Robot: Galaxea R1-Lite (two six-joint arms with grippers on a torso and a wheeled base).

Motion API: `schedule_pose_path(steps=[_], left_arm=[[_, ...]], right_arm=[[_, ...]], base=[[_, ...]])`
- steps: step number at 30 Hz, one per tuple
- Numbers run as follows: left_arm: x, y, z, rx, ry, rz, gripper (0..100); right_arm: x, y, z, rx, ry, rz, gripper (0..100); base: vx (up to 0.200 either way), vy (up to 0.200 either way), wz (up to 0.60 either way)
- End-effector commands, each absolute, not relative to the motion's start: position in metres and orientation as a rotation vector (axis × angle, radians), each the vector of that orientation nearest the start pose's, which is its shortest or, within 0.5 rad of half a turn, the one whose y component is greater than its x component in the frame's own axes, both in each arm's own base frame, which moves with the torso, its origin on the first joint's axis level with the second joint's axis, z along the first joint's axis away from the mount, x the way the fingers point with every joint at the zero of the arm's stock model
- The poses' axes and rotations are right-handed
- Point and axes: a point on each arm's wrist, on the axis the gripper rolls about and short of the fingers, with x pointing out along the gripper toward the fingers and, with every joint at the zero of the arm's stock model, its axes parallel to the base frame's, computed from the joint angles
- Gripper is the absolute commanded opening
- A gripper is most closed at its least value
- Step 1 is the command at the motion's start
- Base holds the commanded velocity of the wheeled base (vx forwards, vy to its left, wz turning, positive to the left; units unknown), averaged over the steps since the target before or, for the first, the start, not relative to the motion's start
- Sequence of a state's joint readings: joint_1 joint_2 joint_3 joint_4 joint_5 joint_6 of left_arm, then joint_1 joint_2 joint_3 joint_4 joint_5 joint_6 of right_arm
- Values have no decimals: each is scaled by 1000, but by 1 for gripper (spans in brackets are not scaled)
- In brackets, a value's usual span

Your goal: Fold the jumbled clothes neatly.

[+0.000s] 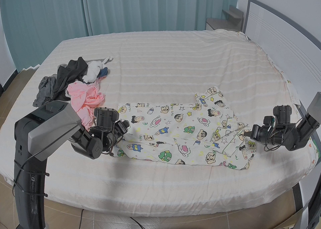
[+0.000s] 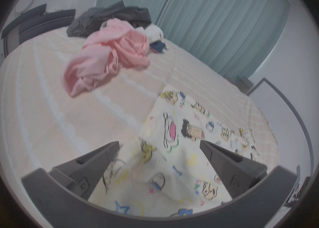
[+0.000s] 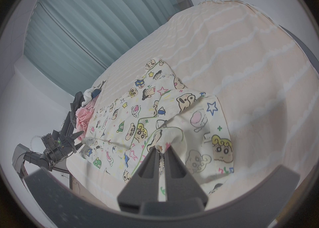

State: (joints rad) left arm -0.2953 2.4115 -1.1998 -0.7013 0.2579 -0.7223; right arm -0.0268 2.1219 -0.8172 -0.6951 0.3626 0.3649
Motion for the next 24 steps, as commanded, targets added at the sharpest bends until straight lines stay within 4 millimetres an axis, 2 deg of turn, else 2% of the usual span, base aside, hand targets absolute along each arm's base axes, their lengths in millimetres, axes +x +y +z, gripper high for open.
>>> schedule_pose_path(steps=[1,5,10,15,24], left_arm=[[430,-118,35,-590,392,162,100],[429,-118,37,-592,361,176,100],[424,-116,36,-592,372,183,100],[416,-111,39,-602,384,192,100],[401,-107,30,-596,406,193,100]], right_arm=[[346,0,61,477,649,216,0],[339,2,65,482,685,213,0],[322,18,75,509,762,235,0],[312,25,69,511,820,231,0],[304,20,62,521,915,193,0]], base=[[0,0,0],[0,0,0],[0,0,0],[0,0,0],[0,0,0]])
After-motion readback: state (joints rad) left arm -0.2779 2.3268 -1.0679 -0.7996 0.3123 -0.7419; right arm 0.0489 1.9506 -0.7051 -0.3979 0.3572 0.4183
